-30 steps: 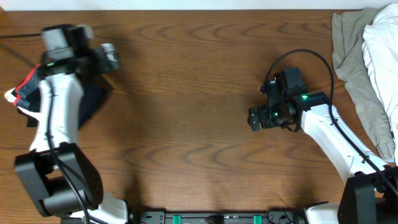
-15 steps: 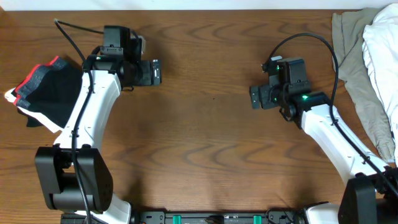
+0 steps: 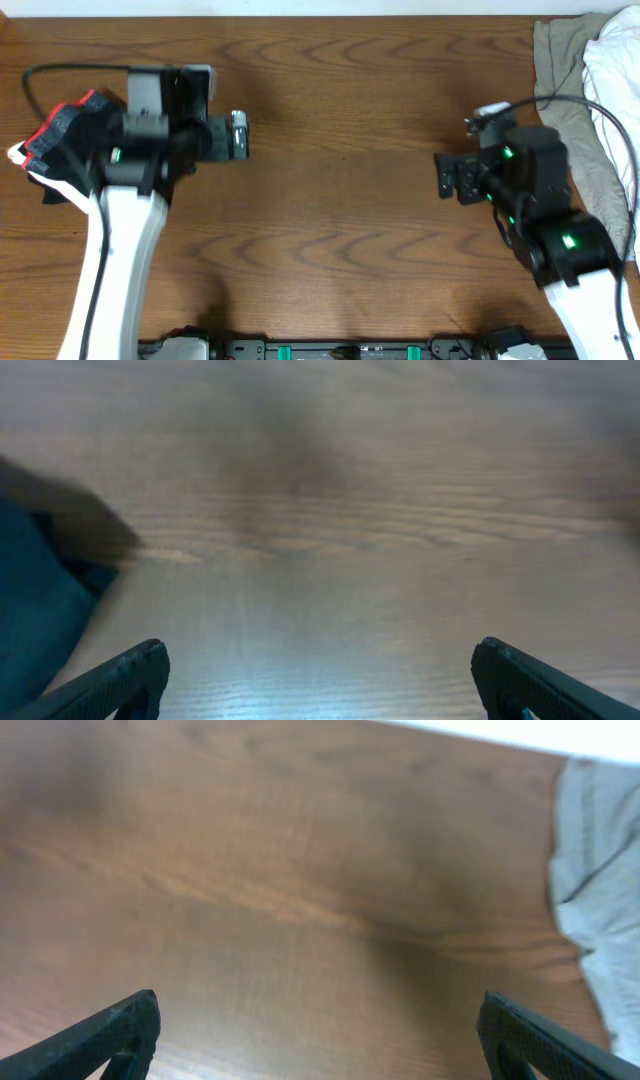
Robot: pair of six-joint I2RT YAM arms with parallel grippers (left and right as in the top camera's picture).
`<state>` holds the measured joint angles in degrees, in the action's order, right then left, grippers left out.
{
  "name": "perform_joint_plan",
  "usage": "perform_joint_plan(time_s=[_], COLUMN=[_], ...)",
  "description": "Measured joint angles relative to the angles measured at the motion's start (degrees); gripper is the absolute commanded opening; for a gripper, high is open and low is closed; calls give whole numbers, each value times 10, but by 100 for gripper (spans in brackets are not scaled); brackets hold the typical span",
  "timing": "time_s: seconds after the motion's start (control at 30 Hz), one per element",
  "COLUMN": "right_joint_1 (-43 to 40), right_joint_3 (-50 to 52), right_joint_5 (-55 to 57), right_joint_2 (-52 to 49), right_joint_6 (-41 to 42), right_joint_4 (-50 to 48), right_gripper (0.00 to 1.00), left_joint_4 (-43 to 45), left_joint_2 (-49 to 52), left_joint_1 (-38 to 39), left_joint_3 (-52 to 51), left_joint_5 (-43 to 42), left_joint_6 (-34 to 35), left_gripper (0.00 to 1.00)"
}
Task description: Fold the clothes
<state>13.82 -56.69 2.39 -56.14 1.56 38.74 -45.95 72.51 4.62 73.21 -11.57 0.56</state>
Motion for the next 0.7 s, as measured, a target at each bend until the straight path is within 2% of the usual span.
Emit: perform_joint_plan(time_s=[0.33, 0.53, 0.7], right_joint_1=[0, 0, 0], right_joint_3=[190, 254, 270], right_joint_5=[29, 37, 39], right_joint_2=[205, 233, 230], right_joint_6=[56, 61, 61], right_joint_4=[-47, -29, 29], right_gripper=[99, 99, 99], left_joint_4=[52, 55, 55], left_joint_2=[-232, -256, -256], left_joint_1=[7, 7, 7], left_joint_3=[-203, -236, -236], left_joint_5=[0, 0, 0], left_joint_6=[-6, -6, -6], left_gripper=[98, 98, 98])
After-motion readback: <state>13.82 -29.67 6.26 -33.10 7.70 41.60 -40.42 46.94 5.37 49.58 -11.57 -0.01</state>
